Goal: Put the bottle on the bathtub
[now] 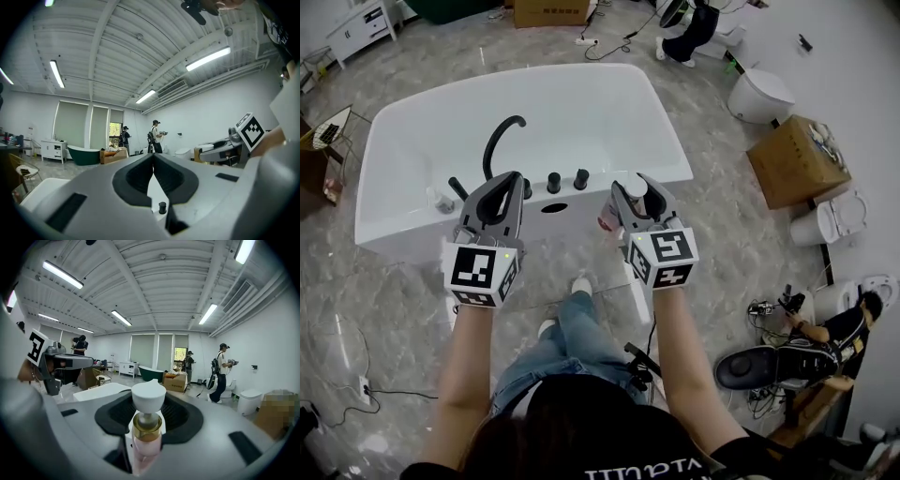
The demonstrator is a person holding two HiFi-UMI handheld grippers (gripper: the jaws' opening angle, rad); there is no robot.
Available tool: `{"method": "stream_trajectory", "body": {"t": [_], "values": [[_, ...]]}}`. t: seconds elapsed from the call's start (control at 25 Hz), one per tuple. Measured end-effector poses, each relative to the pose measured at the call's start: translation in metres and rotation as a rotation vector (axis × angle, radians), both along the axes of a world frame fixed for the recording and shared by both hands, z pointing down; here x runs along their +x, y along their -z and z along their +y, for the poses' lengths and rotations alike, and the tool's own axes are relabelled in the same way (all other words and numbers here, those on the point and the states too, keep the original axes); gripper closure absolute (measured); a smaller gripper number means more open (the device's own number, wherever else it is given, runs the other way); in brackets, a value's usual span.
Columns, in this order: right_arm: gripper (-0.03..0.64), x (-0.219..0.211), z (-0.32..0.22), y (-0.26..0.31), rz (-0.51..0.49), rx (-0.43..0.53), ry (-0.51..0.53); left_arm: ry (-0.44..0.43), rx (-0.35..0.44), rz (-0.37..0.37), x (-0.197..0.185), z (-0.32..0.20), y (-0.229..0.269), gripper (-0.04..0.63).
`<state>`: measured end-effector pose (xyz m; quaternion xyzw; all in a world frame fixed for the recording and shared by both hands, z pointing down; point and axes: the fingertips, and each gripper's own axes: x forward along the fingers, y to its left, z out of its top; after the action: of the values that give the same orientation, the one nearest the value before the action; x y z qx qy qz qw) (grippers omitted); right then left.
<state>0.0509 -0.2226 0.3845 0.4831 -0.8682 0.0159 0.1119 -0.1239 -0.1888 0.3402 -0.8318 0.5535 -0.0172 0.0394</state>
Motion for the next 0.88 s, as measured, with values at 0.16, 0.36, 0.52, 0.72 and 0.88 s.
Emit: {"method": "stream_trajectory", "body": {"t": [0.16, 0.36, 0.52, 0.72, 0.88], "values": [[0.446, -0.001, -0.037, -0.02, 0.015, -0.034, 0.037, 0.038, -0.017, 0.005, 0.003, -0.031, -0.011, 0.583], [0.446, 0.004, -0.078, -0.059, 0.039, -0.117, 0.088, 0.094, -0.06, 0.01, 0.008, -0.07, -0.028, 0.584], [0.446, 0.003, -0.114, -0.087, 0.061, -0.179, 0.115, 0.119, -0.071, 0.003, 0.007, -0.103, -0.034, 0.584], [0.446, 0.007, -0.154, -0.126, 0.097, -0.25, 0.141, 0.164, -0.088, 0.002, 0.005, -0.136, -0.044, 0.583], [0.446, 0.007, -0.182, -0.153, 0.111, -0.309, 0.159, 0.208, -0.106, 0.003, -0.001, -0.157, -0.051, 0.583]]}}
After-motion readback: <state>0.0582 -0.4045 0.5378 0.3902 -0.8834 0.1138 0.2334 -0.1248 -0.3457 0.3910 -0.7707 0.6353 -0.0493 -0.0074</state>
